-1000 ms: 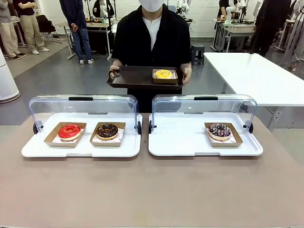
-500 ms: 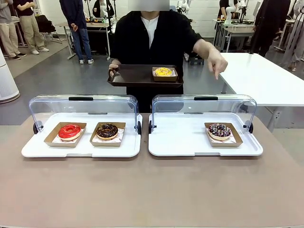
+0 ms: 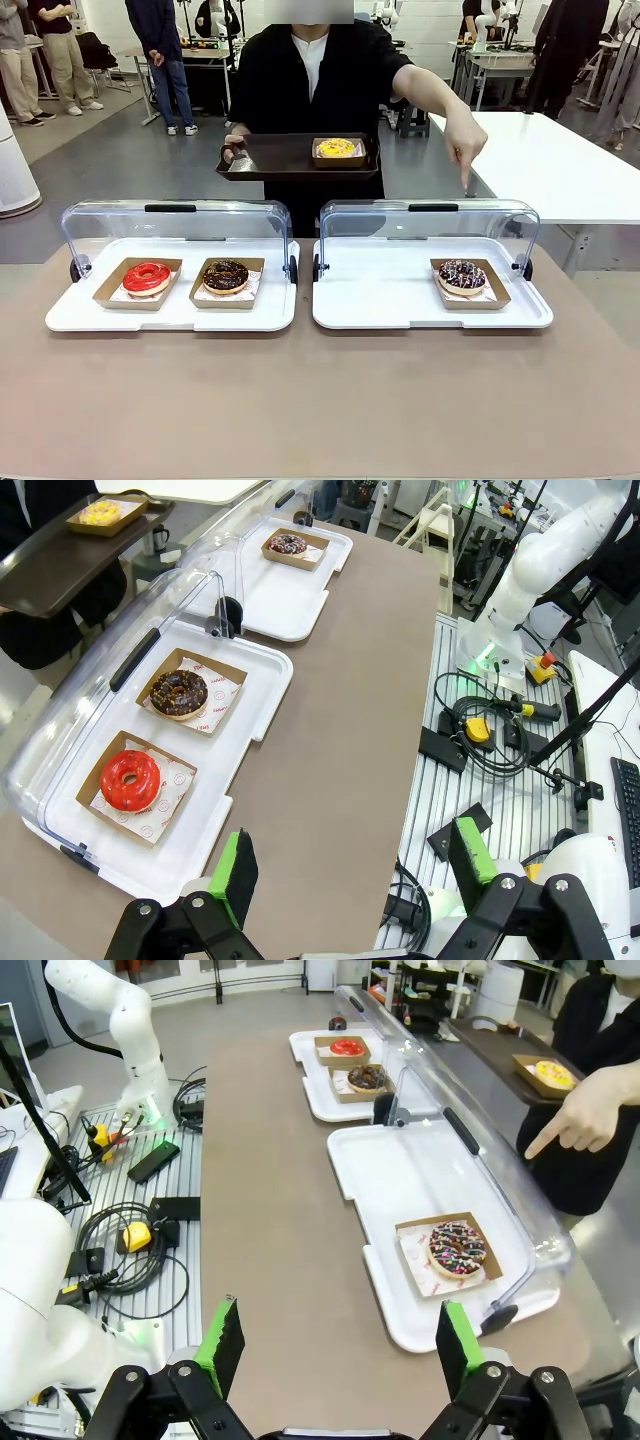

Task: Provide the desired donut to the person.
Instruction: Pick up and lift the Paper togo box containing the Donut pointed at by the person.

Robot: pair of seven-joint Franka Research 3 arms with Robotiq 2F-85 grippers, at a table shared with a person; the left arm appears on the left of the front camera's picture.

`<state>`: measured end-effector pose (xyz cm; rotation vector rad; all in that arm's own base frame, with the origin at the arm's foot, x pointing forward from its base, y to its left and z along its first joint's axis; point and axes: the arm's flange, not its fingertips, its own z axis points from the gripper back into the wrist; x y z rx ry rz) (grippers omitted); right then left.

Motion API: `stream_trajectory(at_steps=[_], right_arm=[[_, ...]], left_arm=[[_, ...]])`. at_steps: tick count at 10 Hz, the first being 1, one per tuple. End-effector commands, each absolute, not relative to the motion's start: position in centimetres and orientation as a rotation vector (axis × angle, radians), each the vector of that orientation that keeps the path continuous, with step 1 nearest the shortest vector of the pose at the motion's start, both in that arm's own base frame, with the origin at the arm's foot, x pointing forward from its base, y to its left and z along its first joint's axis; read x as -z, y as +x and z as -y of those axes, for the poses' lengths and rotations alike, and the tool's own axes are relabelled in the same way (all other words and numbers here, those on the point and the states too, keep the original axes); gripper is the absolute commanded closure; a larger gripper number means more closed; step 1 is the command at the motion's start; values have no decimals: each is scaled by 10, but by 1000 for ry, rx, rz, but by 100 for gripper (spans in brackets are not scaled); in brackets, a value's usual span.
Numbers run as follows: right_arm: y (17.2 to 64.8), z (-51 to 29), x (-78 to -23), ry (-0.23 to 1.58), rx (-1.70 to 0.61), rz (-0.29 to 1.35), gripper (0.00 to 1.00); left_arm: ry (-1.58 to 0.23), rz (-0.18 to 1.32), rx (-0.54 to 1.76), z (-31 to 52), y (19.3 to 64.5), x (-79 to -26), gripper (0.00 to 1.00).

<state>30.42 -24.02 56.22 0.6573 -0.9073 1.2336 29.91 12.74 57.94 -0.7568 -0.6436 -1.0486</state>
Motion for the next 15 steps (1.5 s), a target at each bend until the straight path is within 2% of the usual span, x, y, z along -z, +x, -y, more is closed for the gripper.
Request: stream_trajectory(at_steps=[1,15], right_arm=[[305,241,-563,669,-1233,925,0],[305,241,-563,669,-1233,925,0]], left_arm=[[-762,661,1060,-128,299,-580,0],[-762,661,1060,-128,299,-580,0]])
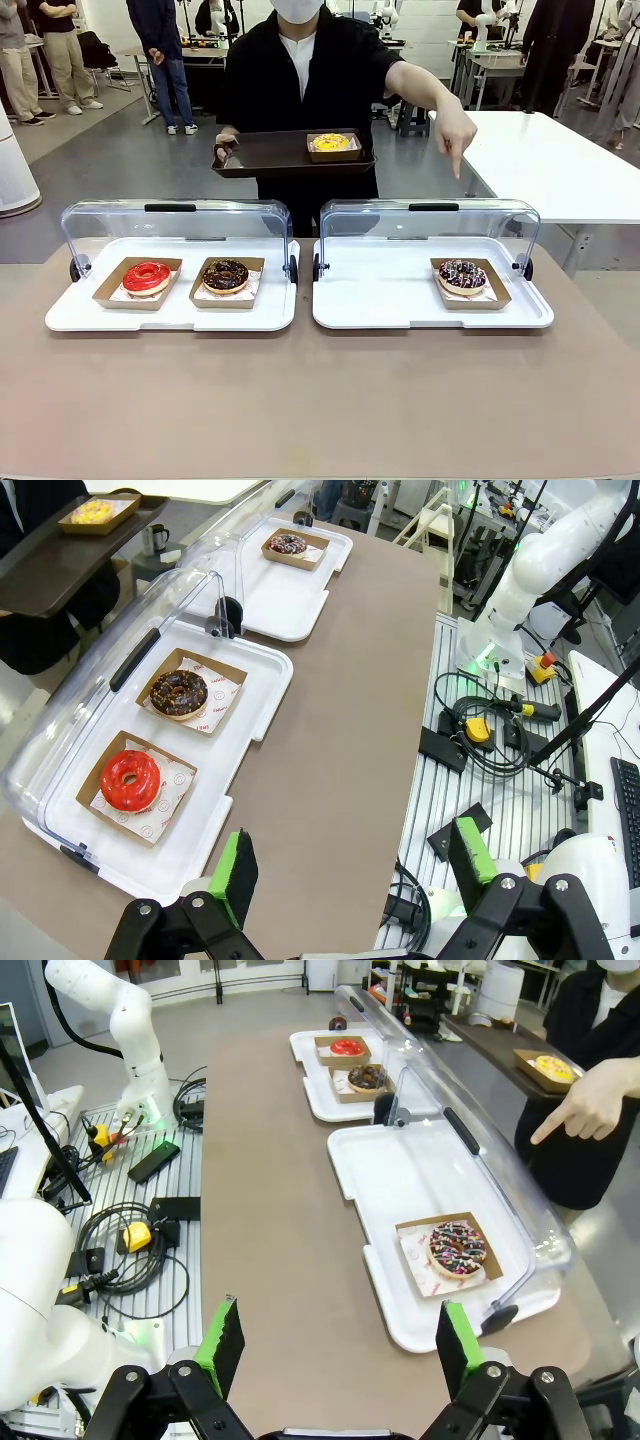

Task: Provide the desired donut to the person.
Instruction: Pick up and lift the Paper togo box containing the Donut pointed at by the person.

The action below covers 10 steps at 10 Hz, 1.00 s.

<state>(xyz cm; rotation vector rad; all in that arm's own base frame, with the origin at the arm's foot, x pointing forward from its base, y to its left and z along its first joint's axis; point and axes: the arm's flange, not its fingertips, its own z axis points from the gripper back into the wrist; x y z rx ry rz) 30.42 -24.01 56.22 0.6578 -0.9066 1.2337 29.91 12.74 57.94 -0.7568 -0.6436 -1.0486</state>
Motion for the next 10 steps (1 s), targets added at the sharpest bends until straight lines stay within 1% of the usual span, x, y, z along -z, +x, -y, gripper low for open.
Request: stream_trajectory(at_steps=[1,2,3,6,8,10], right_arm=[[305,241,-563,669,-1233,925,0],[304,240,-562,658,-1234,907,0],[314,228,-571,638,-1254,876,0],[349,158,-591,543,-1377,645,0],[365,93,-580,481,-1494,467,0],[356,37,-561,442,-1610,329,0]], left_arm=[[-762,661,1060,-128,299,-580,0],[-762,661,1060,-128,299,-580,0],[-762,661,1060,-128,299,-580,0],[-762,661,1060,-128,299,-580,0],[-762,661,1060,-128,299,-580,0],[-762,661,1060,-128,299,-580,0]])
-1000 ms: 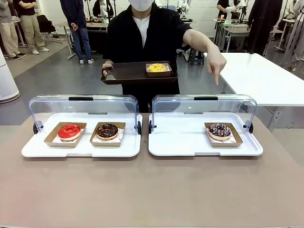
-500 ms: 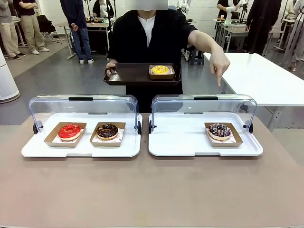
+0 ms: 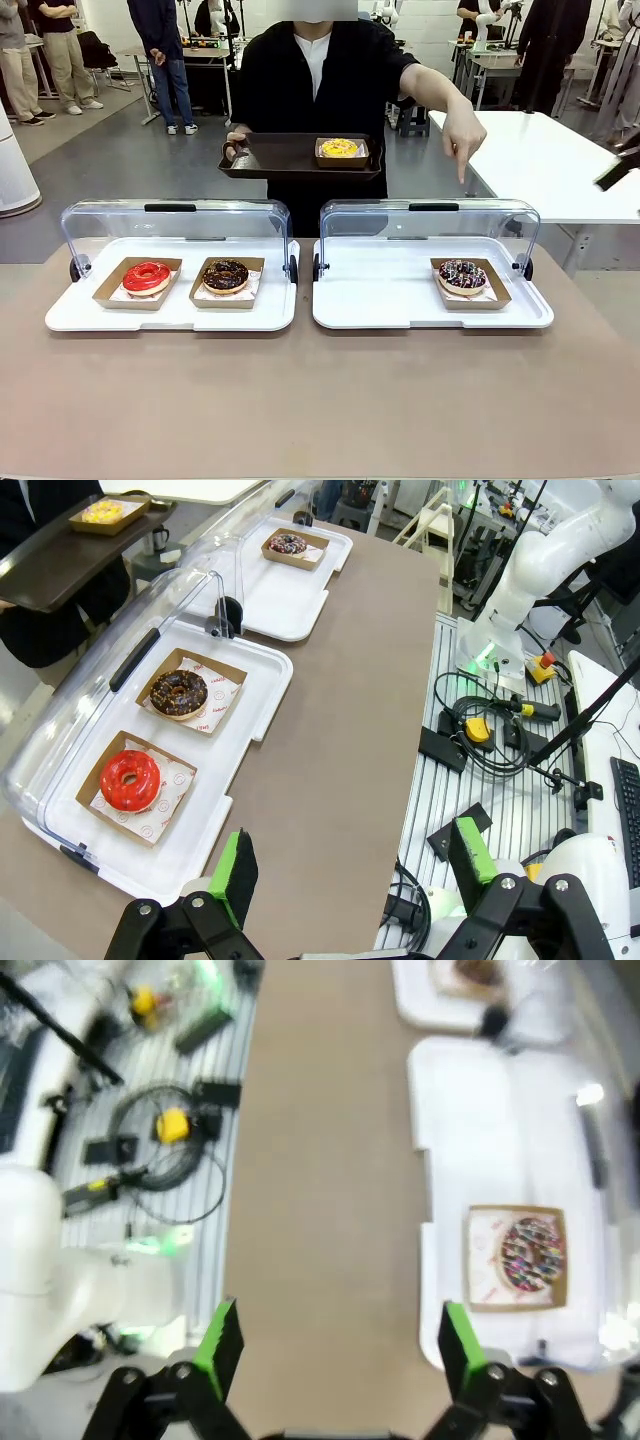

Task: Provide the desired donut to the person.
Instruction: Pick up and lift the Paper togo box containing the Donut pointed at by the person.

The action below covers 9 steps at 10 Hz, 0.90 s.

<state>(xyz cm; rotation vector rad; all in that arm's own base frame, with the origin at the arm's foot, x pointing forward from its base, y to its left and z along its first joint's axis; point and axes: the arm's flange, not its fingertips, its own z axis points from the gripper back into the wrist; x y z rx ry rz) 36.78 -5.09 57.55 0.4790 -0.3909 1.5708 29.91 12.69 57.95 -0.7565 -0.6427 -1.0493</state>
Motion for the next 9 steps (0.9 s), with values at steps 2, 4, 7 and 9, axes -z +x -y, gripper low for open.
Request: stream_trajectory(at_steps=[2,4,7,9], right_arm=[[345,-9,-539,398,-1682,256,0],[344,-30,-512,262,-1663,201,0],[354,-33,-481,88,-1603,168,0],[368,-27,-465,101,-1567,166,0]], left_arm=[[-762,661,1060,-128,299,-580,0],[-762,661,1060,-128,299,-580,0],[-762,661,1060,-128,299,-580,0],[-762,661,1060,-128,299,-580,0]])
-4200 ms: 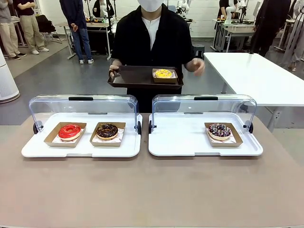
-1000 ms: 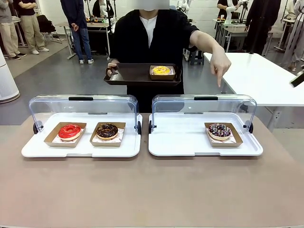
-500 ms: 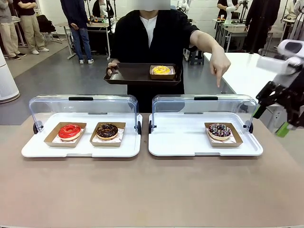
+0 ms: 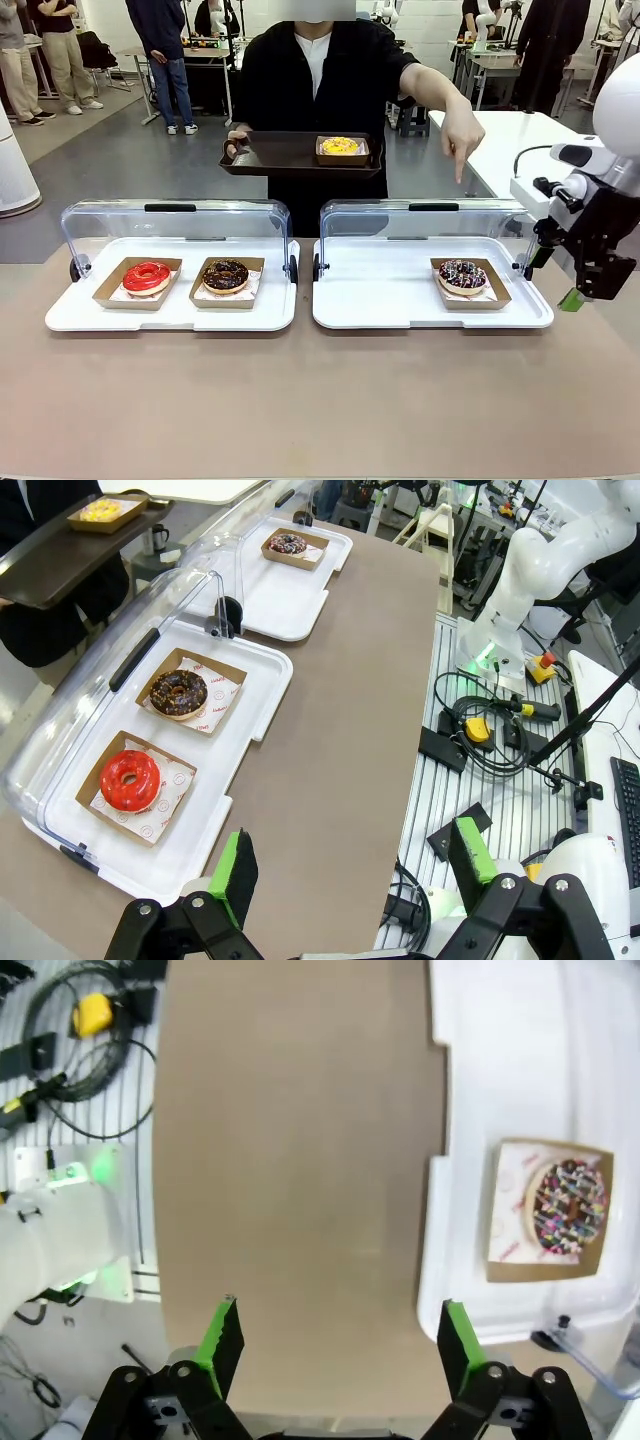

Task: Provide the desired donut to the person.
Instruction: Pick up and lift the Paper togo box containing the Donut pointed at by the person.

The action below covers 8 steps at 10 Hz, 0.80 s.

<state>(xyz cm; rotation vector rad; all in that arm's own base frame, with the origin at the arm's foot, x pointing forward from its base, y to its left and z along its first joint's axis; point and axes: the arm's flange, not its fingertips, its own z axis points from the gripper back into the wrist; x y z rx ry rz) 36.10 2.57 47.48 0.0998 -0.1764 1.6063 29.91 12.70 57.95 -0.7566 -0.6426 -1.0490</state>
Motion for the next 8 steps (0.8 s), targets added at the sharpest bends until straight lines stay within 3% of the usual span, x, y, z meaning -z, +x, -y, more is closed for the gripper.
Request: stream_trajectory(at_steps=[1,3,4,8], right_arm=[[377,-23,-458,110,-1544,177,0],[388,-12,-454,234,-1521,250,0],[373,-18,-458,122,-1558,178,0],[373,-18,-458,122,-1558,178,0]], left_arm=[[-762,661,1060,-128,299,-580,0],[-762,661,1060,-128,299,-580,0],[-762,661,1060,-128,299,-580,0],[-762,661,1060,-128,299,-580,0]])
